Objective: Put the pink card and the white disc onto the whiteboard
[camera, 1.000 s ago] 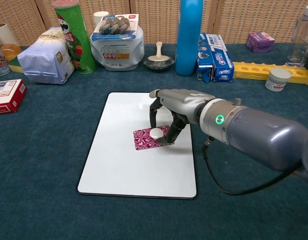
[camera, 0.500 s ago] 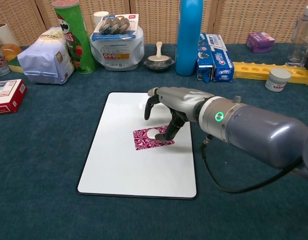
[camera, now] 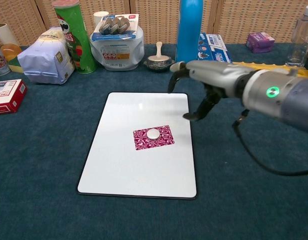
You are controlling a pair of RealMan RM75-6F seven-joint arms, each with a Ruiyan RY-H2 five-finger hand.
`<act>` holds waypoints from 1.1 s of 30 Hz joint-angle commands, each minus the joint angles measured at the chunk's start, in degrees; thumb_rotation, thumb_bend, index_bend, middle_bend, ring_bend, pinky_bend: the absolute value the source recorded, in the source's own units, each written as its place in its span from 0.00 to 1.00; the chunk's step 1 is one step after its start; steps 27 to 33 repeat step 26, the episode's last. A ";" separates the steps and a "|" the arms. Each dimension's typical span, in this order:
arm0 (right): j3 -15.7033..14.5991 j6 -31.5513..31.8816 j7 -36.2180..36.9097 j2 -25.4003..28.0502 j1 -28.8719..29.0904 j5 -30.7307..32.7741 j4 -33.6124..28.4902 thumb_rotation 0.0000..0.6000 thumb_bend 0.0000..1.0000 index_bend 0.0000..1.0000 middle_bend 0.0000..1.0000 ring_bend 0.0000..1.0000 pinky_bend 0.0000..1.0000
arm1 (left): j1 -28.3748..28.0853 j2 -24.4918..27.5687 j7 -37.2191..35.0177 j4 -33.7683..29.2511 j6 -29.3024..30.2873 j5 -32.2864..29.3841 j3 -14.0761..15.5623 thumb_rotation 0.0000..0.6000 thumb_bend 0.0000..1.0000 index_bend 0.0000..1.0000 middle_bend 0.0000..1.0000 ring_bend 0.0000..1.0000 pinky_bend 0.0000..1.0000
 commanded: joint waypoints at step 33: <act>-12.12 28.88 21.80 23.54 -29.04 -29.43 5.29 1.00 0.07 0.06 0.00 0.00 0.00 | 2.38 -1.56 1.70 1.43 4.85 3.18 0.72 1.00 0.05 0.00 0.00 0.00 0.00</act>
